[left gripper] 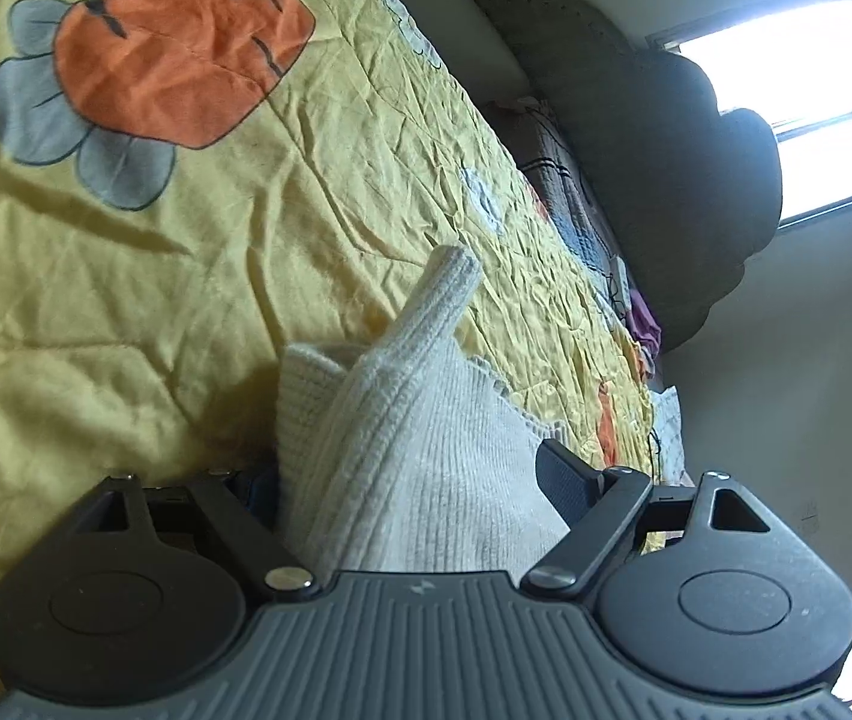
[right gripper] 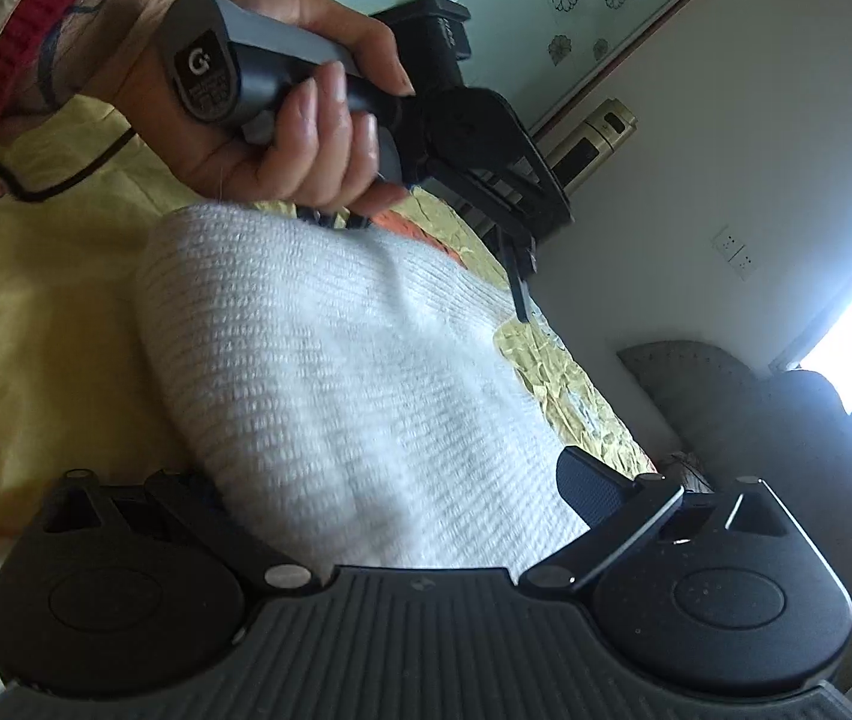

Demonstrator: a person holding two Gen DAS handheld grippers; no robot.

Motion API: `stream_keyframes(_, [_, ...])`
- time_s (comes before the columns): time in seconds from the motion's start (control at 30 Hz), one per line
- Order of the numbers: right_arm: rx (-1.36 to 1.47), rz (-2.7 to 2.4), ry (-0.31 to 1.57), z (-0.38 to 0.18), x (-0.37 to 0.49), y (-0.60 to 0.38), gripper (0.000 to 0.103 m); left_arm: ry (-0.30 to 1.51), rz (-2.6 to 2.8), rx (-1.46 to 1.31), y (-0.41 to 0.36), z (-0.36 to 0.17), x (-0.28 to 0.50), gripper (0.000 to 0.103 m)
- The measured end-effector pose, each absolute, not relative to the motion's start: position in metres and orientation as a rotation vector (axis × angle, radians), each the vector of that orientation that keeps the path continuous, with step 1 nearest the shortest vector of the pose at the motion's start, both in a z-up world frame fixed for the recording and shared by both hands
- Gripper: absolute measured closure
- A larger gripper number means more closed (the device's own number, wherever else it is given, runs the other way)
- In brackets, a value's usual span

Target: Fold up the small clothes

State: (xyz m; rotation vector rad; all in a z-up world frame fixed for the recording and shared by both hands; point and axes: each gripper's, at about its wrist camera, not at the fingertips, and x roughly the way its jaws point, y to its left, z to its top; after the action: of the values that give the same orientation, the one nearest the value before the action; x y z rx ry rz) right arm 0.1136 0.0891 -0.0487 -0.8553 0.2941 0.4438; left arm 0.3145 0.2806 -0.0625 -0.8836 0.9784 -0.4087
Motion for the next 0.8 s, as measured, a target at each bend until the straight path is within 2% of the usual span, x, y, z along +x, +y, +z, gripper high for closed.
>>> stream_keyframes(0.03, [-0.86,0.457,0.291,-0.049,0.114,0.091,0.009,0.979,-0.4,-0.874,0.278,-0.061,0.317,0.022])
stream_keyframes(0.07, [-0.867,0.476,0.291,-0.051,0.113,0.092,0.017,0.981,-0.382,-0.855,0.276,-0.06,0.316,0.026])
stream_keyframes(0.1, [-0.874,0.495,0.292,-0.052,0.112,0.093,0.029,0.986,-0.361,-0.825,0.273,-0.059,0.316,0.039])
stream_keyframes(0.13, [-0.88,0.51,0.293,-0.054,0.11,0.095,0.035,0.994,-0.337,-0.789,0.271,-0.057,0.317,0.054])
stream_keyframes(0.2, [-0.893,0.525,0.284,-0.057,0.108,0.098,0.051,1.013,-0.289,-0.743,0.27,-0.057,0.317,0.07])
stream_keyframes(0.23, [-0.9,0.535,0.28,-0.059,0.107,0.098,0.054,1.019,-0.273,-0.741,0.271,-0.058,0.316,0.074])
stream_keyframes(0.3, [-0.899,0.548,0.275,-0.06,0.104,0.096,0.064,1.02,-0.258,-0.743,0.273,-0.058,0.314,0.078])
stream_keyframes(0.4, [-0.874,0.57,0.269,-0.058,0.104,0.09,0.071,0.996,-0.221,-0.684,0.265,-0.052,0.307,0.08])
stream_keyframes(0.63, [-0.731,0.623,0.281,-0.04,0.106,0.065,0.078,0.932,-0.108,-0.451,0.228,-0.02,0.289,0.081])
stream_keyframes(0.8, [-0.622,0.638,0.271,-0.023,0.103,0.039,0.08,0.917,-0.066,-0.422,0.215,0.004,0.279,0.081])
